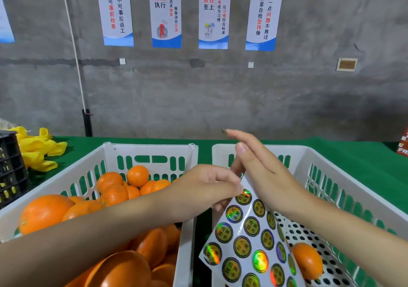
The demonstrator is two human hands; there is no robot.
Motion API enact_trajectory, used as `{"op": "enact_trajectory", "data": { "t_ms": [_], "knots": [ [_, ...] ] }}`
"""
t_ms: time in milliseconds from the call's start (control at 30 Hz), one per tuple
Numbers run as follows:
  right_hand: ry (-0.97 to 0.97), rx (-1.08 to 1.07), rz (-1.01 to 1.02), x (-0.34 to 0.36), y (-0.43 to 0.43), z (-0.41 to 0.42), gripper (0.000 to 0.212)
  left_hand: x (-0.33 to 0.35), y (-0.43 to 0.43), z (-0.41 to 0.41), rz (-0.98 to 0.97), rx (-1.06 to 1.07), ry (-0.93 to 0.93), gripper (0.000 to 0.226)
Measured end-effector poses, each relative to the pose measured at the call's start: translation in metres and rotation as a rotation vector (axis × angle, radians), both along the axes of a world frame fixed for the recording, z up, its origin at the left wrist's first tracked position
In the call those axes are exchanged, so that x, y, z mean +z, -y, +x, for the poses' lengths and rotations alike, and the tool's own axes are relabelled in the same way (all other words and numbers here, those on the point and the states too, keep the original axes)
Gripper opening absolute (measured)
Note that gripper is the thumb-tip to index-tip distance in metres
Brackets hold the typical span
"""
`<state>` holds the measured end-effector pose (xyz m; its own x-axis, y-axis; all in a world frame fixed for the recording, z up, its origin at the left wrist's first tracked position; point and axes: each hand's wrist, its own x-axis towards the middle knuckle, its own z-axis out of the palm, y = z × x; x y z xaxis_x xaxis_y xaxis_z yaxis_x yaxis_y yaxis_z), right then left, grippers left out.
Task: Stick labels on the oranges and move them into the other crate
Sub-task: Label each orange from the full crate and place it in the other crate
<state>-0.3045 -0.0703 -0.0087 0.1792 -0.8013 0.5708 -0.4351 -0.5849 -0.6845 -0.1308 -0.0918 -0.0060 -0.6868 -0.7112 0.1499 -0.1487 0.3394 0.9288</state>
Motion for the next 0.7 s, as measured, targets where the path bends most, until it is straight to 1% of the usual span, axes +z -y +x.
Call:
{"op": "enact_trajectory", "data": {
  "t_ms": [100, 167, 233, 267, 333, 400, 433, 467, 500, 533, 567, 633, 667, 700],
  "knots": [
    [0.015, -0.017, 0.086, 0.003, 0.001, 0.001, 0.028, 0.002, 0.003, 0.005, 0.037, -0.021, 0.012, 0.022],
    [0.033, -0.03, 0.137, 0.004, 0.001, 0.002, 0.021, 0.004, 0.006, 0.007, 0.067, -0.066, 0.06, 0.023],
    [0.074, -0.011, 0.201, 0.005, 0.001, 0.004, 0.02, 0.006, 0.01, 0.009, 0.079, -0.099, 0.105, 0.033],
    [0.091, -0.004, 0.234, 0.006, 0.0, 0.004, 0.021, 0.007, 0.013, 0.01, 0.08, -0.093, 0.113, 0.034],
    [0.118, -0.022, 0.285, 0.009, -0.001, 0.004, 0.021, 0.011, 0.021, 0.014, 0.04, 0.005, 0.135, 0.034],
    [0.164, -0.063, 0.332, 0.013, -0.001, 0.002, 0.017, 0.014, 0.035, 0.024, -0.093, 0.163, 0.212, 0.041],
    [0.19, -0.067, 0.374, 0.015, -0.001, 0.0, 0.015, 0.015, 0.043, 0.032, -0.211, 0.237, 0.312, 0.043],
    [0.205, -0.049, 0.434, 0.017, -0.002, -0.002, 0.014, 0.015, 0.051, 0.041, -0.346, 0.285, 0.465, 0.044],
    [0.202, -0.01, 0.505, 0.019, -0.003, -0.003, 0.014, 0.015, 0.058, 0.051, -0.438, 0.296, 0.654, 0.043],
    [0.186, 0.04, 0.575, 0.021, -0.004, -0.004, 0.015, 0.014, 0.064, 0.061, -0.463, 0.274, 0.847, 0.04],
    [0.158, 0.087, 0.635, 0.022, -0.005, -0.005, 0.016, 0.013, 0.068, 0.067, -0.406, 0.222, 1.021, 0.036],
    [0.07, 0.151, 0.713, 0.021, -0.007, -0.005, 0.018, 0.009, 0.069, 0.073, -0.179, 0.059, 1.313, 0.034],
    [0.018, 0.17, 0.726, 0.02, -0.007, -0.004, 0.019, 0.008, 0.069, 0.074, -0.08, -0.02, 1.4, 0.036],
    [-0.034, 0.177, 0.721, 0.017, -0.006, -0.004, 0.023, 0.008, 0.067, 0.073, -0.019, -0.082, 1.447, 0.034]
  ]
}}
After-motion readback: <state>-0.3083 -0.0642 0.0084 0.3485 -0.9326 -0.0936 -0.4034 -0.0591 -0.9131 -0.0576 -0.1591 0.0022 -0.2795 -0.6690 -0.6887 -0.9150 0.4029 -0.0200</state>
